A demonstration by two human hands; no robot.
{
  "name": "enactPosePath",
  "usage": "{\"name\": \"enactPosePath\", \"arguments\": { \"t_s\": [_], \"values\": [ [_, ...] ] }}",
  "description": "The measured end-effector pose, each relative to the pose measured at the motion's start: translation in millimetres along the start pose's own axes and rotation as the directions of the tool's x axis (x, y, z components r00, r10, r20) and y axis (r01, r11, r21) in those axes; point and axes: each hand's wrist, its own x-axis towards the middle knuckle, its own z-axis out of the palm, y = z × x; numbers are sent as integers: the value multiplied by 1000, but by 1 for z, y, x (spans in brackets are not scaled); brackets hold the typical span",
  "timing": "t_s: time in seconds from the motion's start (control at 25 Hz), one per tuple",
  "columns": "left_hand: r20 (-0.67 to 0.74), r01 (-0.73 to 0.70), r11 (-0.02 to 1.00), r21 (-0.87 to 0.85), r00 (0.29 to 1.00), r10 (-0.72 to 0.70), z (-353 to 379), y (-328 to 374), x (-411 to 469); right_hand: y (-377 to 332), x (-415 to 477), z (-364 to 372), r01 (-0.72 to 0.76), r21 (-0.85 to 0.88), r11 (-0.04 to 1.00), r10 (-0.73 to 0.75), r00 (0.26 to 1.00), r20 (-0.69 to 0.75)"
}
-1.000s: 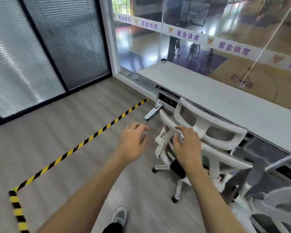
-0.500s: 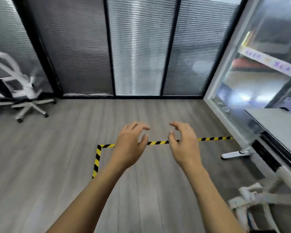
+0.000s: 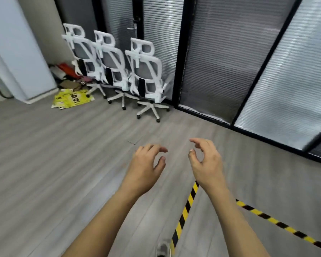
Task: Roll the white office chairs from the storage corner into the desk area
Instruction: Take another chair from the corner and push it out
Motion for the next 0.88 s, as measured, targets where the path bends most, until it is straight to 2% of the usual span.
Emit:
{"name": "enactPosePath", "arguments": {
  "t_s": [0.32,0.6,0.72,0.88],
  "values": [
    [-31,139,983,118,990,-137,-52,-192,238,-9,274,209,61,134,989,-77,990,116],
    [-74,200,975,95,978,-194,-76,-351,433,-15,497,353,118,148,982,-142,976,166],
    [-39,179,982,56,983,-177,-75,-438,532,2,598,423,98,145,985,-117,984,134],
    [104,136,991,16,985,-137,-70,-530,665,14,726,495,10,130,991,-19,998,65]
  ]
}}
